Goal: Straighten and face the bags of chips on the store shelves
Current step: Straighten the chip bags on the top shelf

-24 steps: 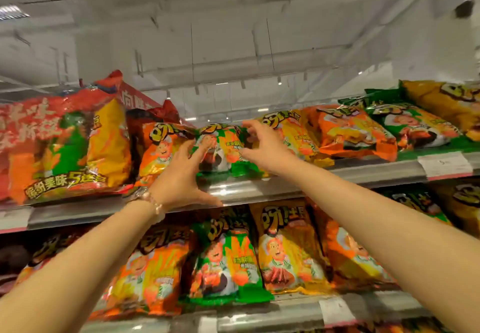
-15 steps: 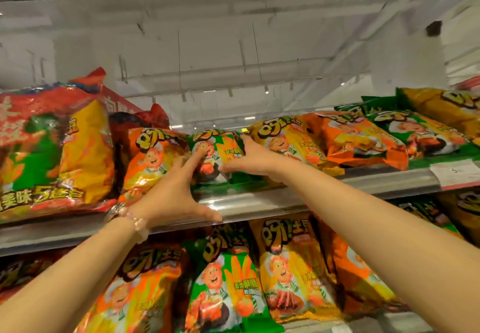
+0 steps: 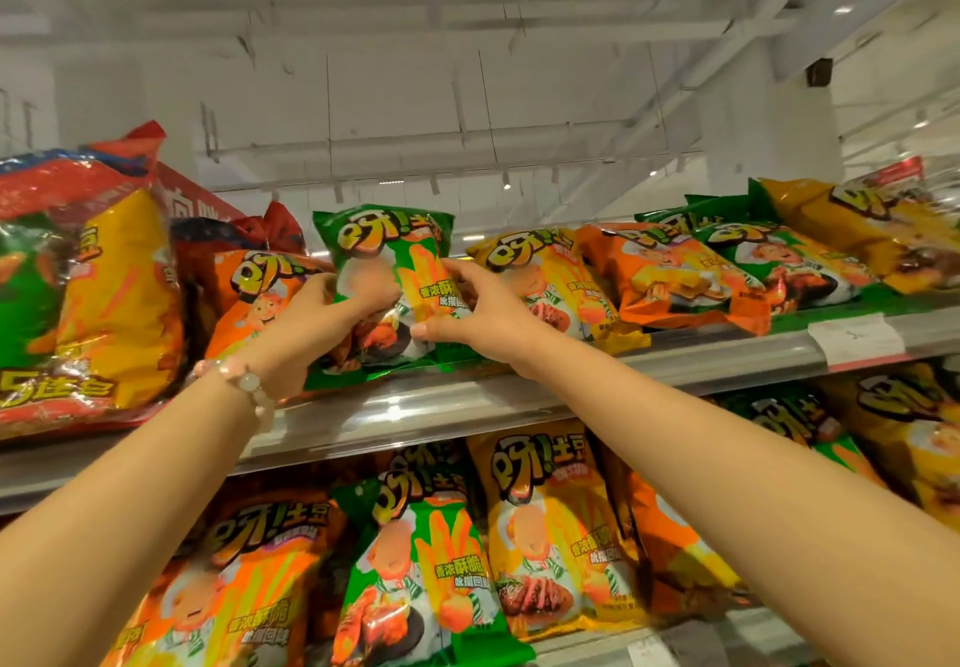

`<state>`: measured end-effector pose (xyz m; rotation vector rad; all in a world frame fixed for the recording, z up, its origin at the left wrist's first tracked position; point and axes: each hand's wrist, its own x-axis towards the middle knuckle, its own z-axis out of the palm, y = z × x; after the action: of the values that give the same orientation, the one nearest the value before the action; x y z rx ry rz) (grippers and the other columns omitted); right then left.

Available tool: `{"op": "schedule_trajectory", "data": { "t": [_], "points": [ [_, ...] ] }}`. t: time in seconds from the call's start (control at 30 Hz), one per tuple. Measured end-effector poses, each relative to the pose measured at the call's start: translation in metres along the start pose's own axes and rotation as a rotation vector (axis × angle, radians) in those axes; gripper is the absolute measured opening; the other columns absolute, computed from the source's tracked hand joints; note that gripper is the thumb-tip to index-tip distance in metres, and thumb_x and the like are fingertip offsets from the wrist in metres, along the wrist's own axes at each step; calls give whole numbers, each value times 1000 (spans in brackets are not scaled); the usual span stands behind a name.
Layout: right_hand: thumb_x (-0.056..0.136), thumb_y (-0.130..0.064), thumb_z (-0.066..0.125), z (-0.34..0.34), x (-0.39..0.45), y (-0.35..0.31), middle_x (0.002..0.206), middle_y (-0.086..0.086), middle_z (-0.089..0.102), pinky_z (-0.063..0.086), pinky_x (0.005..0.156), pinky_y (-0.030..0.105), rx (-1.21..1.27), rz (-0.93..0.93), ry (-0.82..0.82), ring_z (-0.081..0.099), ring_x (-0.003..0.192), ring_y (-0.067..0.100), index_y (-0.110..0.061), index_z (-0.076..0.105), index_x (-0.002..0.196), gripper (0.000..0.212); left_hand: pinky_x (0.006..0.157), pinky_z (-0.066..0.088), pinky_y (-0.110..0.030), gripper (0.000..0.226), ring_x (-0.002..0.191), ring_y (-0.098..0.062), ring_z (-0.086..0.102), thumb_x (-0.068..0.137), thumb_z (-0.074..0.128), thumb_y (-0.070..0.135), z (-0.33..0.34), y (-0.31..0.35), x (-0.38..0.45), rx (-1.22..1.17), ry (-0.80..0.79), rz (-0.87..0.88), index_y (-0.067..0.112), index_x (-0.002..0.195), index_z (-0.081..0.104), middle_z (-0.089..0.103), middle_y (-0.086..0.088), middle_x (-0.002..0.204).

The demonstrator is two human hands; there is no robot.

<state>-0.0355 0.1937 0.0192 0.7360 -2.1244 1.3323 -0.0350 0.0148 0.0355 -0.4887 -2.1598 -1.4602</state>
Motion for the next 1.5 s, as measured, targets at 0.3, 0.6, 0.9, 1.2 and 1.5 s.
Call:
{"op": "schedule_trajectory", "data": {
  "t": [0.3,0.6,0.9,1.2,1.5],
  "points": [
    [86,-33,67,-19,5,-25,146,3,39,37,91,27,178,-10,61,42,129,19,-29,36,143,65,78,51,-28,86,98,-15,64,60,82,49,-5,17,0,-138,154,105,24,135,47,62,0,119],
    [85,-47,63,-92,-7,-41,146,-1,39,40,81,24,92,84,48,44,116,12,-25,23,149,78,66,55,-25,88,84,-13,72,57,80,45,50,62,-4,-284,17,105,20,135,48,69,-3,111],
    [78,-40,74,-187,-28,-23,141,0,46,48,91,32,15,93,210,51,120,18,-21,22,149,90,70,54,-26,69,80,-10,71,68,78,44,156,105,-2,-344,-78,138,28,128,46,70,-1,105],
    [77,-32,77,-277,-51,26,128,0,60,52,94,39,135,67,335,62,108,17,-21,37,143,78,69,47,-30,36,80,-14,54,101,41,24,232,104,12,-199,67,159,23,137,44,58,-7,115],
    [79,-27,74,-333,-63,46,125,-1,59,51,84,29,98,-5,351,60,108,17,-23,38,143,73,94,53,-42,103,124,-18,54,52,77,57,276,104,18,311,-91,210,28,144,39,49,-4,141]
  ]
}}
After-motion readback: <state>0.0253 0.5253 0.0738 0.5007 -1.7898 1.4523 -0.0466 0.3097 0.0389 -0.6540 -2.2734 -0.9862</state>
